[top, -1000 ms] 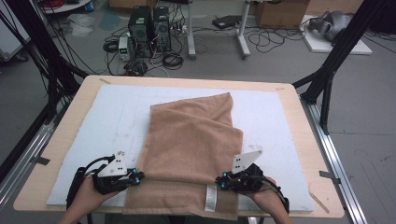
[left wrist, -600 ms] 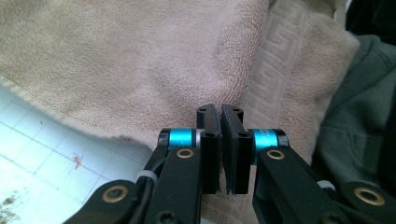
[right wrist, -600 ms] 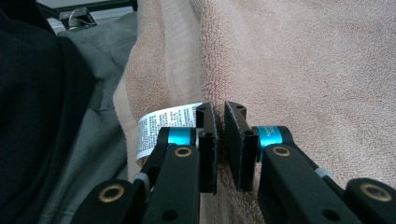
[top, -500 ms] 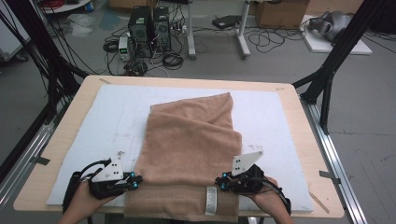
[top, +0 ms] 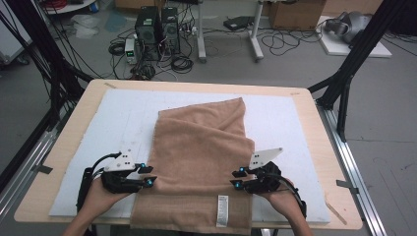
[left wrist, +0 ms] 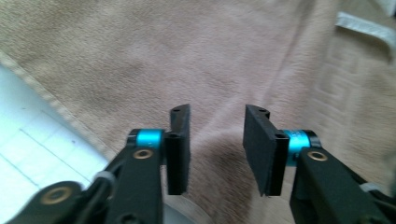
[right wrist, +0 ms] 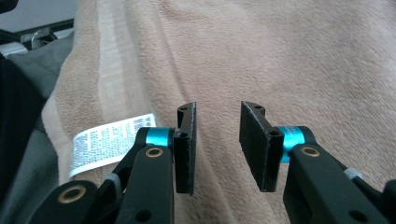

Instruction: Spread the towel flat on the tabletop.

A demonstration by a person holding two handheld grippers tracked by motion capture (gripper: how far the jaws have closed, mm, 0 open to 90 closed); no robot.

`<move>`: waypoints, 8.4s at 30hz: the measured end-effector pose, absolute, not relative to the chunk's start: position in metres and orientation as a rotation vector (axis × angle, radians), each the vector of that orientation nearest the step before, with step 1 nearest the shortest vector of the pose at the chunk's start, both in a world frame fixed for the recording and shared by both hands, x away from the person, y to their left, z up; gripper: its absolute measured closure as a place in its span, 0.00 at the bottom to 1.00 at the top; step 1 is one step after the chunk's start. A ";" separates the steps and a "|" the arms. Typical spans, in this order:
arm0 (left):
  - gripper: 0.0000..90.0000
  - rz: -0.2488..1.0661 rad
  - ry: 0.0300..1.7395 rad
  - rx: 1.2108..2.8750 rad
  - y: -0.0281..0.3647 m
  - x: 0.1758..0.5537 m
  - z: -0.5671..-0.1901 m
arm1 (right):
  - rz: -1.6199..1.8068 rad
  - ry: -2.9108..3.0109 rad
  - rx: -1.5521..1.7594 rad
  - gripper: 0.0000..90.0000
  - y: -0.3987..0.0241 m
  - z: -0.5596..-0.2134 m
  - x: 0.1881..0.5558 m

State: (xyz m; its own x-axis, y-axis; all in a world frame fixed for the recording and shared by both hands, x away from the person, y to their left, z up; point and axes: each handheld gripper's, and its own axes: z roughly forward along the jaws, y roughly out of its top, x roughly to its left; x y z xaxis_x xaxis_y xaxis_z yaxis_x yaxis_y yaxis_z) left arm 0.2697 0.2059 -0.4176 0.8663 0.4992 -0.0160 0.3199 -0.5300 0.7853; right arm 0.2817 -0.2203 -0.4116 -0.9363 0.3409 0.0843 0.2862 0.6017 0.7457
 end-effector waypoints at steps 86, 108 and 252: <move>0.66 0.273 0.634 2.306 0.189 0.297 -0.437 | 1.122 2.803 0.619 0.75 -0.203 -0.435 0.301; 0.95 0.294 0.556 2.210 0.212 0.237 -0.422 | 1.226 2.855 0.405 0.95 -0.191 -0.420 0.258; 0.86 0.470 0.951 2.136 0.198 0.374 -0.435 | 1.091 2.608 0.848 0.91 -0.221 -0.431 0.364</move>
